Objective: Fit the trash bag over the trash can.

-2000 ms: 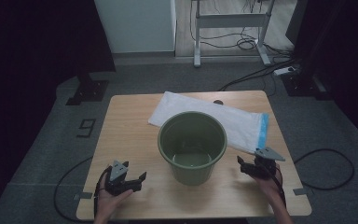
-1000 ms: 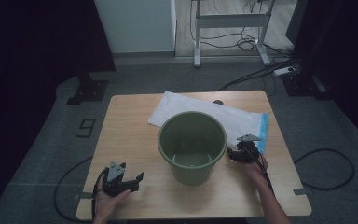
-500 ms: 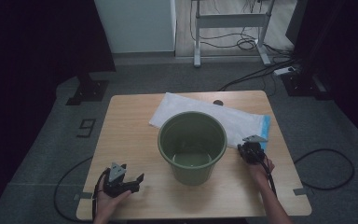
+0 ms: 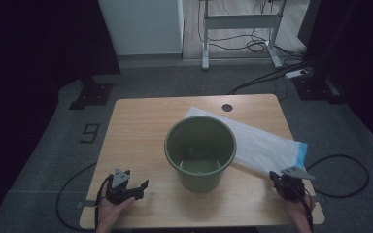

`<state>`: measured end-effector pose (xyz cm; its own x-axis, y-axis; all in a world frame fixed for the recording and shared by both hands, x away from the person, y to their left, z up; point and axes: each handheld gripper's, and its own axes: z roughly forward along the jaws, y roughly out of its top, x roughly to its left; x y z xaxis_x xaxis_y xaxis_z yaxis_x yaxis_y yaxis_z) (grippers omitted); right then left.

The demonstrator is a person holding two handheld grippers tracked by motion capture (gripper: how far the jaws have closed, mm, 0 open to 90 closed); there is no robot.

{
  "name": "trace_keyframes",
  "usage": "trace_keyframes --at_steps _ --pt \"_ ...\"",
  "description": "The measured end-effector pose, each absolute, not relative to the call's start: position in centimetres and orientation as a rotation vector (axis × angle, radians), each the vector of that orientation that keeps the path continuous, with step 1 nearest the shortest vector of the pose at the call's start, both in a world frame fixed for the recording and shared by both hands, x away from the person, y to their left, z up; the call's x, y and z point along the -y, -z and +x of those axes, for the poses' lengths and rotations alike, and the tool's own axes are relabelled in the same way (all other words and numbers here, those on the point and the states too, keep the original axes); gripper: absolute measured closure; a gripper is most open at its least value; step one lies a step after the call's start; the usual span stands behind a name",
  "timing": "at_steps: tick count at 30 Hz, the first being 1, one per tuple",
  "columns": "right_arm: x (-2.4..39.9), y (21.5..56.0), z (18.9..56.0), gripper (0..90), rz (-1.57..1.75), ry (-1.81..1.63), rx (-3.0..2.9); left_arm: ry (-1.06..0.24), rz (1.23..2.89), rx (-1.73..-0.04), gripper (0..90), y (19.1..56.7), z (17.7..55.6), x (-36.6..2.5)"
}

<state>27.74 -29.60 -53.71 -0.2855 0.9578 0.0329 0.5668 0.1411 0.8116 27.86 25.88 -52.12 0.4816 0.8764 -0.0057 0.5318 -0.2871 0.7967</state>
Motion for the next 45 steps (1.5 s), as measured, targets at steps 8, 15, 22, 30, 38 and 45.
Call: trace_keyframes --at_steps 8,15,22,30,38,45 --pt "31.1 54.6 25.4 89.2 1.506 -0.994 -1.935 -0.580 1.971 -1.168 15.9 52.1 27.8 -25.9" --pt "30.6 54.5 25.3 67.3 1.508 -1.006 -1.921 -0.578 1.966 -1.178 15.9 52.1 27.8 -26.2" --pt "26.5 52.1 27.1 32.4 1.358 -1.097 -1.855 -0.577 1.967 -1.193 16.0 52.2 27.8 -26.2" --pt "20.7 53.3 33.4 23.9 1.288 -1.079 -1.995 -0.573 1.975 -1.189 16.0 52.4 27.9 -26.2" --pt "18.1 55.1 36.5 24.0 1.318 -1.011 -2.053 -0.573 1.970 -1.199 16.0 52.4 28.0 -26.4" --pt "17.7 55.3 37.1 36.7 1.344 -0.942 -2.070 -0.573 1.967 -1.209 16.2 52.4 28.0 -26.4"
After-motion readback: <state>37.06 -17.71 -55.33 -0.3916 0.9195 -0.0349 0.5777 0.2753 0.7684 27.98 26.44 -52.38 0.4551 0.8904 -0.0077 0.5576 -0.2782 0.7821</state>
